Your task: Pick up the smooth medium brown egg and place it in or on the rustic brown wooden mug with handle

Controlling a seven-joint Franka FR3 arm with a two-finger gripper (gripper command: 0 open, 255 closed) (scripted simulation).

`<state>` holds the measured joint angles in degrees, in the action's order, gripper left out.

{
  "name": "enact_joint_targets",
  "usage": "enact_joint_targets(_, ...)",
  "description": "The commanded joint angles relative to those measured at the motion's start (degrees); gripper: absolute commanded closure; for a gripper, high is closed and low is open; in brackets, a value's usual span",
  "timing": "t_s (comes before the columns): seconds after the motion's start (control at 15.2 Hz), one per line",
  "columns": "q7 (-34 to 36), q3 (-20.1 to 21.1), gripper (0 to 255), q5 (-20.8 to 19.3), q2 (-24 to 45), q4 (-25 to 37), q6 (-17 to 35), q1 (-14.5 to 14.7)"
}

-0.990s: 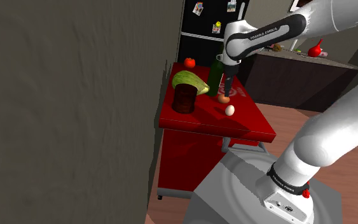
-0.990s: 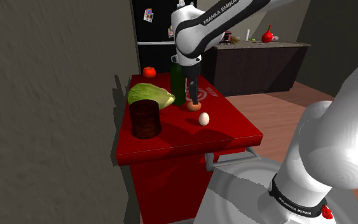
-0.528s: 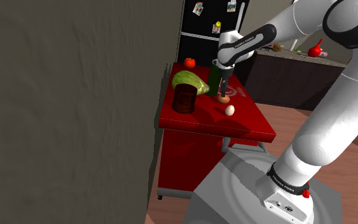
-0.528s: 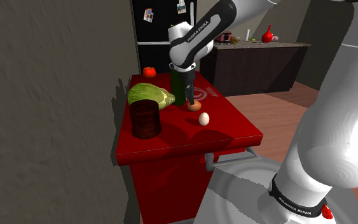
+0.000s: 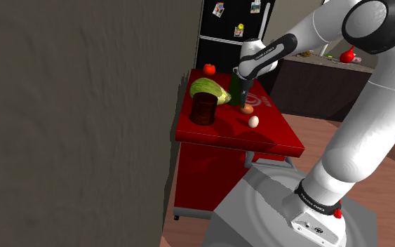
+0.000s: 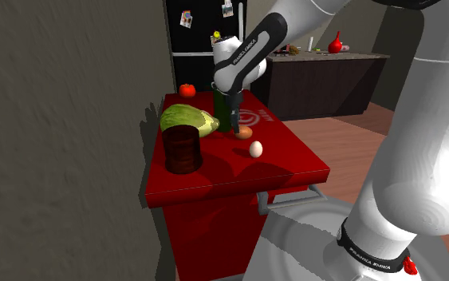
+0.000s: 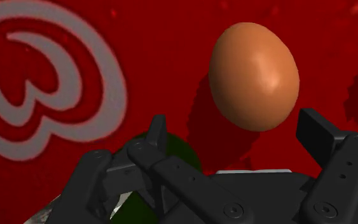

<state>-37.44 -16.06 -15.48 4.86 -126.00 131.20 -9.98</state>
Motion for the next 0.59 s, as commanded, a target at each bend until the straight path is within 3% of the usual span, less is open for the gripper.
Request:
enact_joint_targets(0.0, -0.3, -0.1, 0, 0.2, 1.7, -0.8, -3.2, -0.2)
enact_joint_targets(0.46, -0.3, -0.1, 0, 0.2, 1.7, -0.8, -3.2, -0.1)
enact_joint_targets(0.53, -0.3, -0.1, 255, 0.2, 1.7, -0.8, -3.2, -0.1)
